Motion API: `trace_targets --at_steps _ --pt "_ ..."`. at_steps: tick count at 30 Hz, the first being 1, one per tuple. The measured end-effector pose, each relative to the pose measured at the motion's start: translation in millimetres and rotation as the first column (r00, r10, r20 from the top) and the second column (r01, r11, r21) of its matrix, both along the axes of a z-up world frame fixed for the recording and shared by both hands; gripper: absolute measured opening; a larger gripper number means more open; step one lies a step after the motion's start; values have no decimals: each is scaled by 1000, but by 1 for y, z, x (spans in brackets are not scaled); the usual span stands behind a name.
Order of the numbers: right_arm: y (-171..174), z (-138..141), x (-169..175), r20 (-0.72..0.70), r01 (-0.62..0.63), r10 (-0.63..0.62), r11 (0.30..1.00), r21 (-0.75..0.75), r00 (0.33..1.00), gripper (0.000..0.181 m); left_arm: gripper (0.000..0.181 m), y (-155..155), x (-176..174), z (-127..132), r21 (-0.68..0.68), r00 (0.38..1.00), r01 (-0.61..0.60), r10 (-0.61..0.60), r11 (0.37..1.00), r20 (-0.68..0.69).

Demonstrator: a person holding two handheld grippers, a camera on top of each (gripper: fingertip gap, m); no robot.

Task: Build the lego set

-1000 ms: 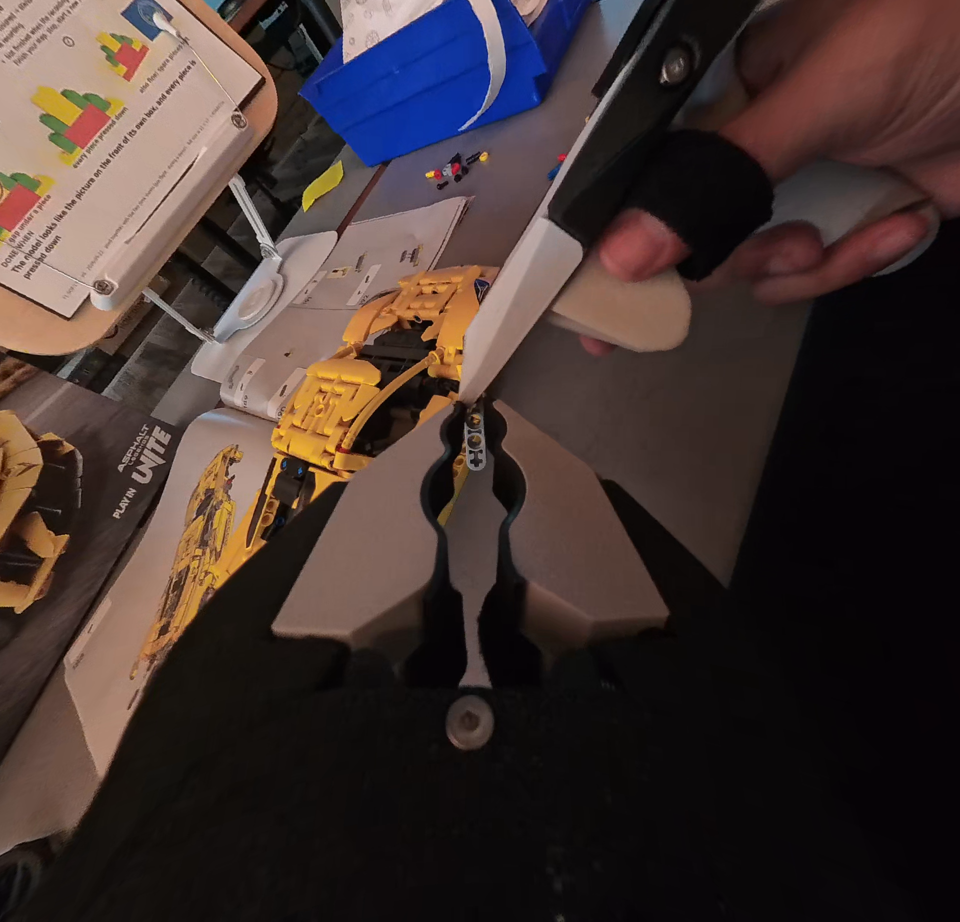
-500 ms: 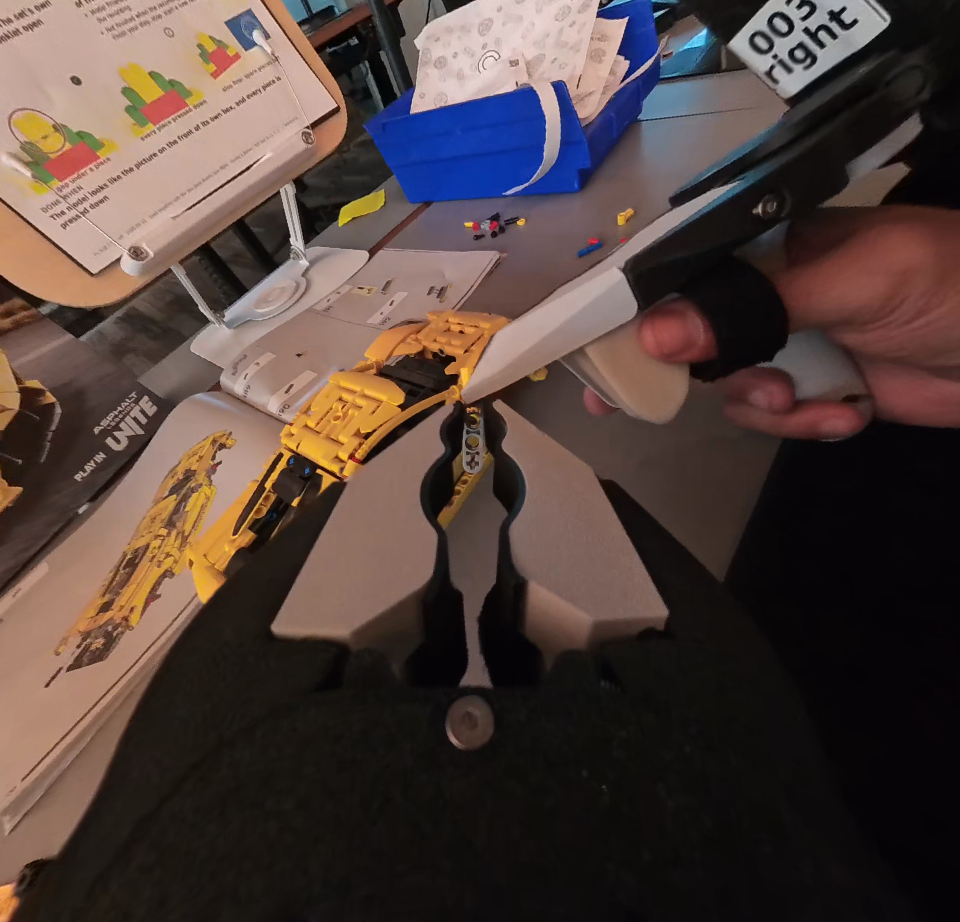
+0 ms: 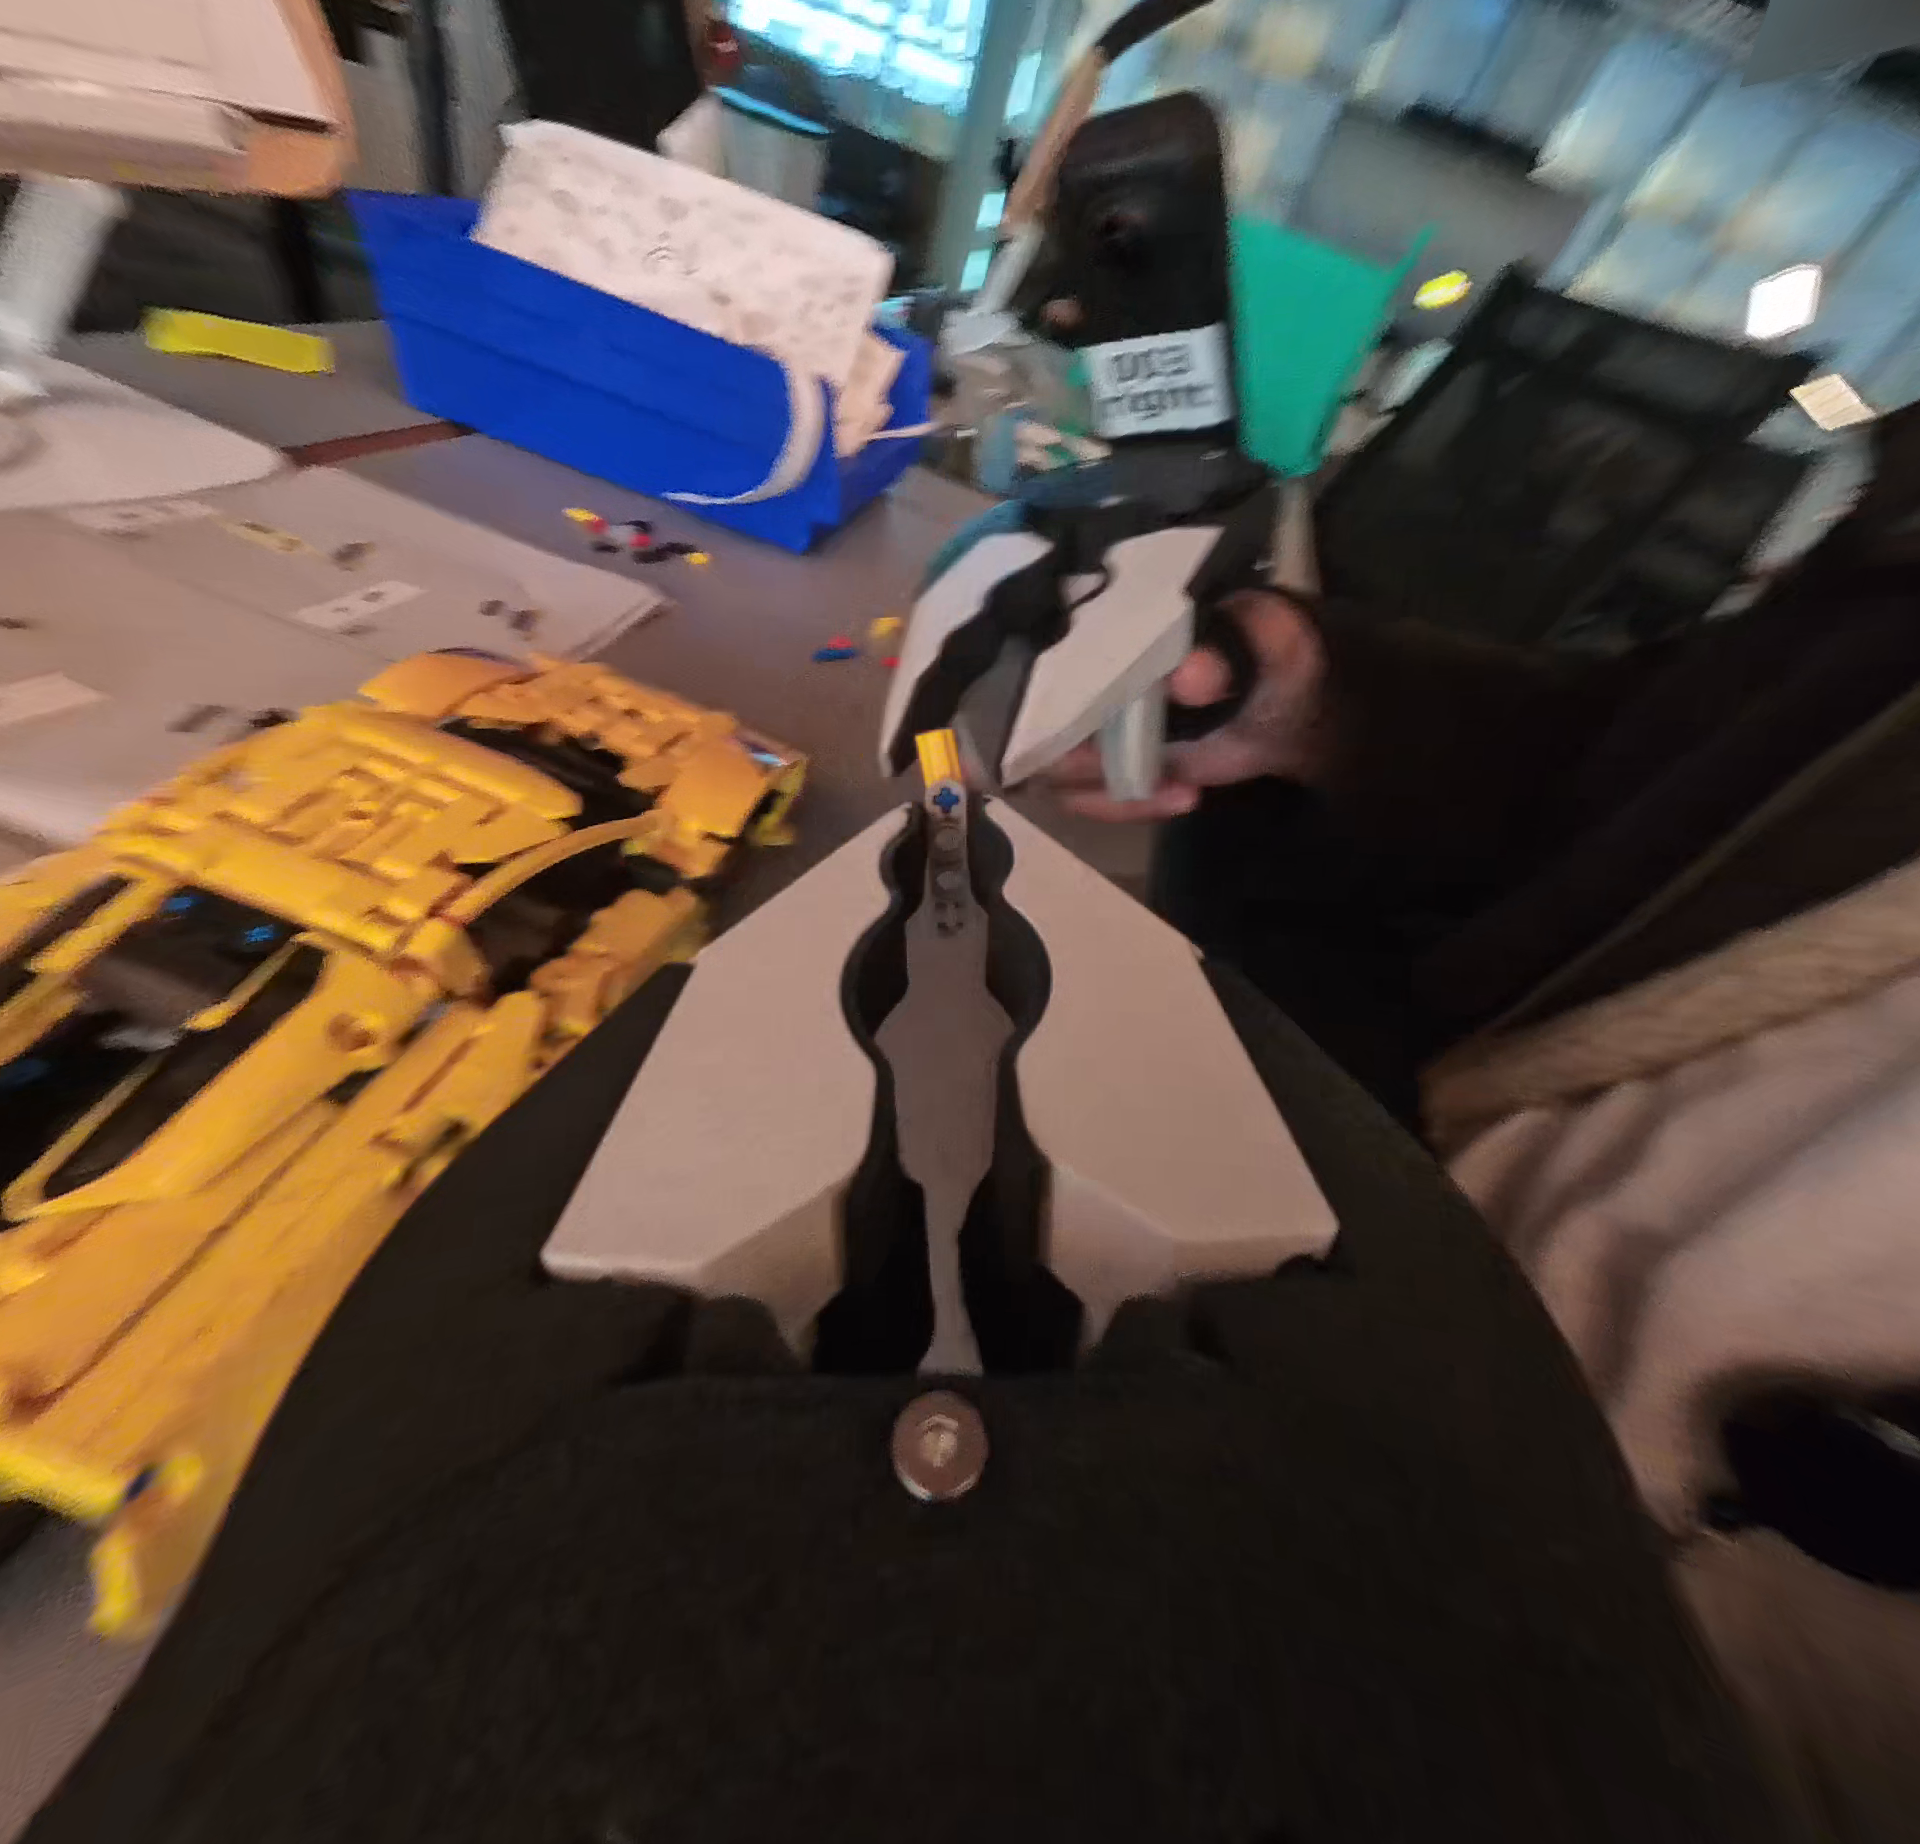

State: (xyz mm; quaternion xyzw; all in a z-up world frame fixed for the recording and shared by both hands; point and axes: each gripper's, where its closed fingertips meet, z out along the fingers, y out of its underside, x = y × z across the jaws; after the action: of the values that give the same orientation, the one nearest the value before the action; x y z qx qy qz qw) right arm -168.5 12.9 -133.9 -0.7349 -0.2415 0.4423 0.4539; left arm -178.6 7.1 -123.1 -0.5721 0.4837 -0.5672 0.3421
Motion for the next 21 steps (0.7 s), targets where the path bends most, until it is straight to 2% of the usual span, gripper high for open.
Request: trace_targets --at_steps 2,5,12,16,17,19,21 --pt "-7 4 -10 -70 -95 92 995 -44 993 18 7 -6 0 5 -69 998 61 -58 996 38" --pt "-12 12 -17 -158 -152 142 987 -47 977 10 7 -11 0 4 -64 995 89 -87 994 39" --pt "-14 11 -15 -203 -170 153 983 -66 967 6 7 -15 0 2 -87 991 131 -129 988 29" --pt "-1 22 -12 -235 -95 90 995 -12 968 5 7 -1 2 13 -153 992 121 -113 981 61" --pt "9 28 -8 -255 -49 48 999 4 966 6 12 6 4 16 -173 992 119 -111 978 57" --pt "31 48 8 -327 54 -39 998 37 944 5 35 22 6 24 -185 994 112 -106 976 39" --pt "53 70 27 -418 135 -106 990 39 902 5 36 43 8 35 -114 998 64 -61 991 30"
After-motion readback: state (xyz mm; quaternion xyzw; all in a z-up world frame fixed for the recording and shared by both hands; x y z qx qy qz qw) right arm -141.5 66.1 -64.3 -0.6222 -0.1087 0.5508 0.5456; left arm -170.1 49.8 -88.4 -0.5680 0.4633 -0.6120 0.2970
